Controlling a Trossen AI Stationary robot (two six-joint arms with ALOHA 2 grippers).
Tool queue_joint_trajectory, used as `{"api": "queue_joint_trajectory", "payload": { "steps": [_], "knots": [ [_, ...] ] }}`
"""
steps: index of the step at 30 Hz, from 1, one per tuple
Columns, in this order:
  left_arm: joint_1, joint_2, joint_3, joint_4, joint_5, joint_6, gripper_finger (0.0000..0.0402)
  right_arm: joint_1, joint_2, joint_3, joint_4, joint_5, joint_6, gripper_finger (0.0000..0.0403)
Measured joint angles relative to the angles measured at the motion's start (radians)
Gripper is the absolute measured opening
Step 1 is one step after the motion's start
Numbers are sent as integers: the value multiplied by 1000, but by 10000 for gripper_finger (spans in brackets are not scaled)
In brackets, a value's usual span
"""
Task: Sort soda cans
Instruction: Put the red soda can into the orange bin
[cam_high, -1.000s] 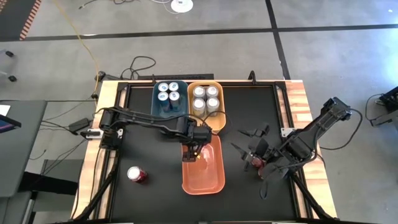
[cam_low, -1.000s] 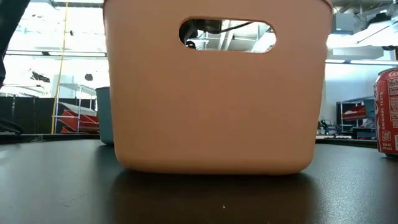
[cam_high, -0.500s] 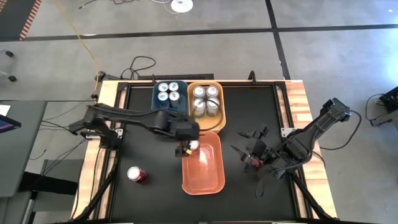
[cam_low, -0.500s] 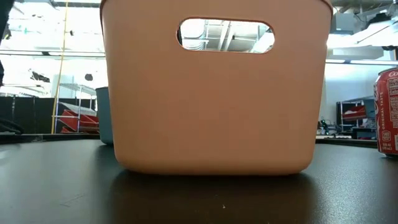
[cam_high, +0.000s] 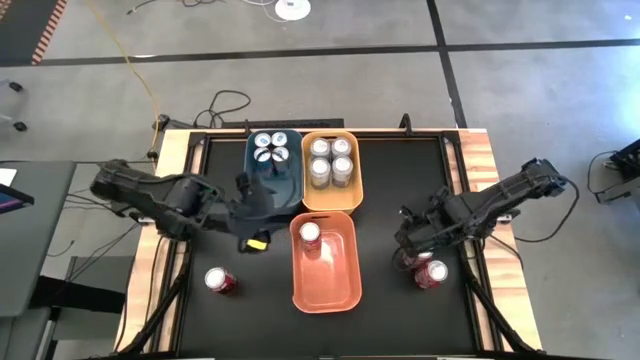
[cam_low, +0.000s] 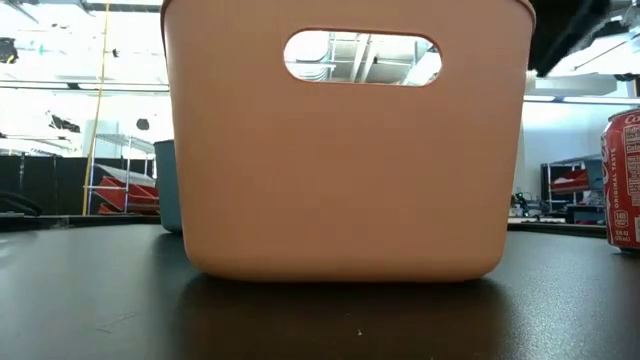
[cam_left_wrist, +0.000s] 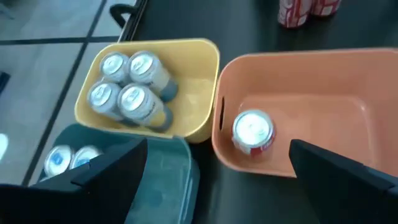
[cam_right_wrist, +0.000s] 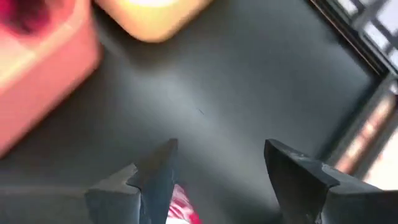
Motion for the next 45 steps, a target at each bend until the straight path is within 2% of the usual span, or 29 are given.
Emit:
{"api": "queue_joint_trajectory", "payload": {
  "steps": [5,12,14,20,28,31,40,42,45],
  "knots": [
    [-50,-84,-168,68,-97,-15,389,5,1,-23,8,-168,-61,255],
    [-76,-174,-439,264,-65,-15,389,5,1,-79,54,-403,-56,255],
    [-77,-191,-492,294,-63,-22,389,11,1,-91,50,-436,-54,257],
    [-76,-212,-583,327,-62,-40,389,11,1,-118,67,-468,-50,292],
    [-75,-213,-595,351,-62,-37,389,11,1,-194,125,-496,-47,378],
    [-75,-212,-595,362,-62,-36,389,11,0,-233,143,-499,-32,397],
    [-60,-212,-595,392,-63,-11,389,10,1,-307,265,-486,-31,376],
    [-51,-212,-595,392,-63,-11,389,10,1,-310,267,-486,-31,360],
    [-38,-212,-595,391,-64,-16,389,10,1,-309,268,-487,-31,313]
  ]
}}
